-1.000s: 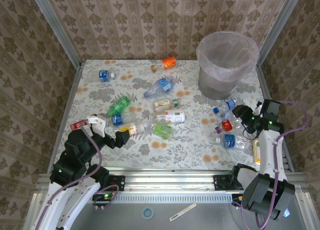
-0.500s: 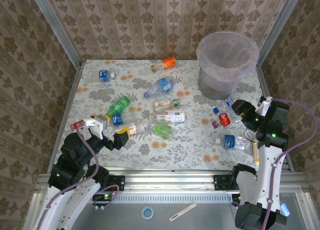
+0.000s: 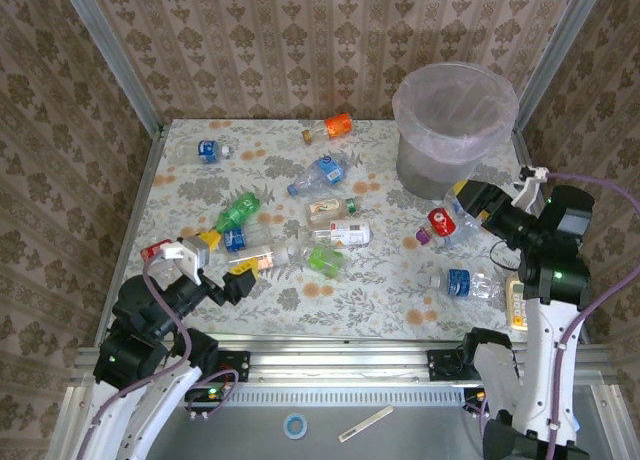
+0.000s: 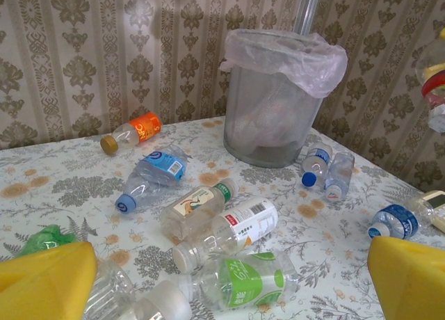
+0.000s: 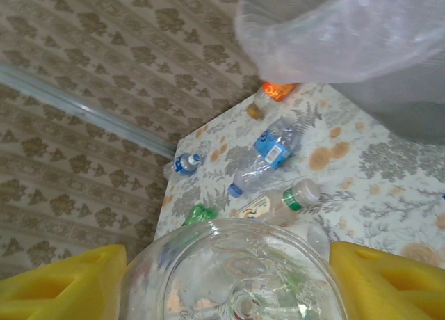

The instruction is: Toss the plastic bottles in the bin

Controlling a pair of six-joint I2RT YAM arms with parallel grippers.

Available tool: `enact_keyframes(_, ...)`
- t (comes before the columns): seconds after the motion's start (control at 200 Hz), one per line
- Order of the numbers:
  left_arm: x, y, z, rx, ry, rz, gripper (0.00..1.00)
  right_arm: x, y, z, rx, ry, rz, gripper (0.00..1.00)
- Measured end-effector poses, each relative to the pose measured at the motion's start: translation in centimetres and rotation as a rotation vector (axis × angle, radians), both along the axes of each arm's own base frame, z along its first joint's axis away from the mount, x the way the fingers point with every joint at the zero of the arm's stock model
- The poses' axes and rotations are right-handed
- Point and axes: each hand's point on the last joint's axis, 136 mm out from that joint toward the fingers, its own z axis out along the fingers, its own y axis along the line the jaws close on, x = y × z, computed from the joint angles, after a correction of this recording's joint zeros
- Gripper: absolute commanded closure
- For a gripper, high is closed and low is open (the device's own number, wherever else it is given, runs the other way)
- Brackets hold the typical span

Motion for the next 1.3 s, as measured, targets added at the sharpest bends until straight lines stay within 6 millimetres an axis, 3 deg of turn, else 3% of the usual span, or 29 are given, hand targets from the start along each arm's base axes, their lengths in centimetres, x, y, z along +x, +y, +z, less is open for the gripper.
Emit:
enact_keyframes(0.21,-0.3,0.2,0.5,-0.013,-0.025,0.001,0.00,0.2,3.7,2.2,-0.065,-0.043,0.127,0.59)
enact_keyframes(0.355,-0.3,0.3,0.6,-0.015,-0.029,0.005,0.00,1.1,4.8,2.7,-0.122,-0.047,0.148,0.60)
enact_keyframes(0.58,-0.2,0.4,0.6,-0.015,-0.029,0.016,0.00,3.4,6.7,2.2,-0.217,-0.024,0.183,0.61)
enact_keyframes(0.885,-0.1,0.6,0.6,-0.014,-0.029,0.028,0.00,4.7,10.1,1.1,-0.349,-0.026,0.260,0.61)
enact_keyframes(1.145,0.1,0.7,0.6,-0.013,-0.029,0.039,0.00,5.5,11.1,-0.3,-0.417,-0.009,0.271,0.61)
enact_keyframes(1.3,0.1,0.7,0.6,-0.013,-0.029,0.040,0.00,6.5,10.6,0.2,-0.449,-0.020,0.233,0.59)
